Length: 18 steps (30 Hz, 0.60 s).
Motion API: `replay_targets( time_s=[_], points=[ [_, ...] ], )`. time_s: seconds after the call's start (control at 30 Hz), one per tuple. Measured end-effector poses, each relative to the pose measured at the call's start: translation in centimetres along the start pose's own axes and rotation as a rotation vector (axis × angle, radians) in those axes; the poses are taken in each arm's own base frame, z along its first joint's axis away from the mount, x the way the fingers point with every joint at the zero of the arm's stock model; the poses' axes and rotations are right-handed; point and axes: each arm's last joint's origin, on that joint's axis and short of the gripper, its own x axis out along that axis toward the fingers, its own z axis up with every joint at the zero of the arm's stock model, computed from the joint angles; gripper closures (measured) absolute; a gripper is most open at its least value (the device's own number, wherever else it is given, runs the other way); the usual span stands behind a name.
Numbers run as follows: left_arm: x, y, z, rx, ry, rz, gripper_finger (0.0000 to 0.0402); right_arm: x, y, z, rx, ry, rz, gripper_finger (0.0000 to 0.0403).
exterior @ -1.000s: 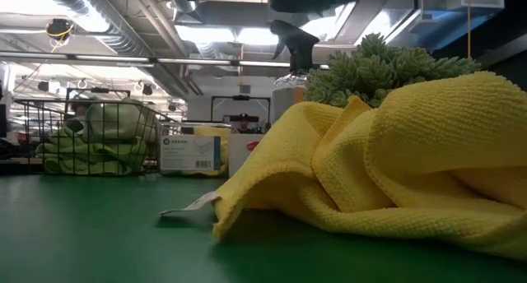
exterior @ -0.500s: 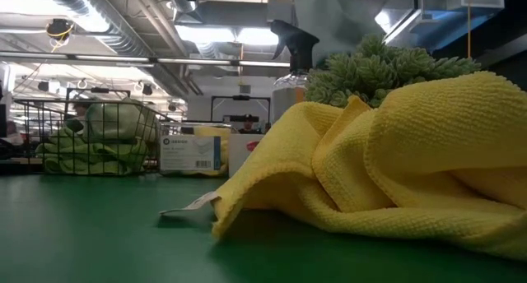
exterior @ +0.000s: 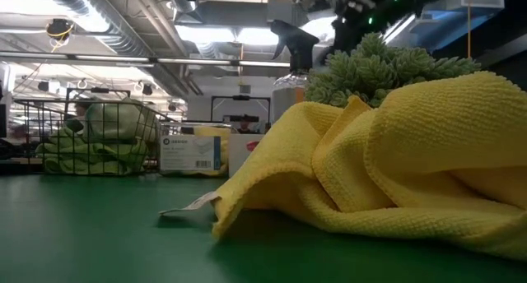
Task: Sort microfiber towel by color & place in baskets
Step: Put the left light blue microfiber towel into the middle transparent bin
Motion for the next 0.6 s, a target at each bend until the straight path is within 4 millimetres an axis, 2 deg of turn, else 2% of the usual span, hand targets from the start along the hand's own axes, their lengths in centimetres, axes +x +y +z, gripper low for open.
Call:
replay_targets(
  time_s=[0.23,0.43,0.6],
  points=[
    [0.0,0.0,0.0,0.0,0.0,0.0,0.0264,3.8,0.7,-4.1,0.105,0.086,0.084,0.0397],
    [0.0,0.0,0.0,0.0,0.0,0.0,0.0264,6.4,1.8,-6.0,0.235,0.145,0.263,0.039],
    [0.0,0.0,0.0,0.0,0.0,0.0,0.0264,7.4,2.3,-6.4,0.282,0.141,0.404,0.0393]
  ],
)
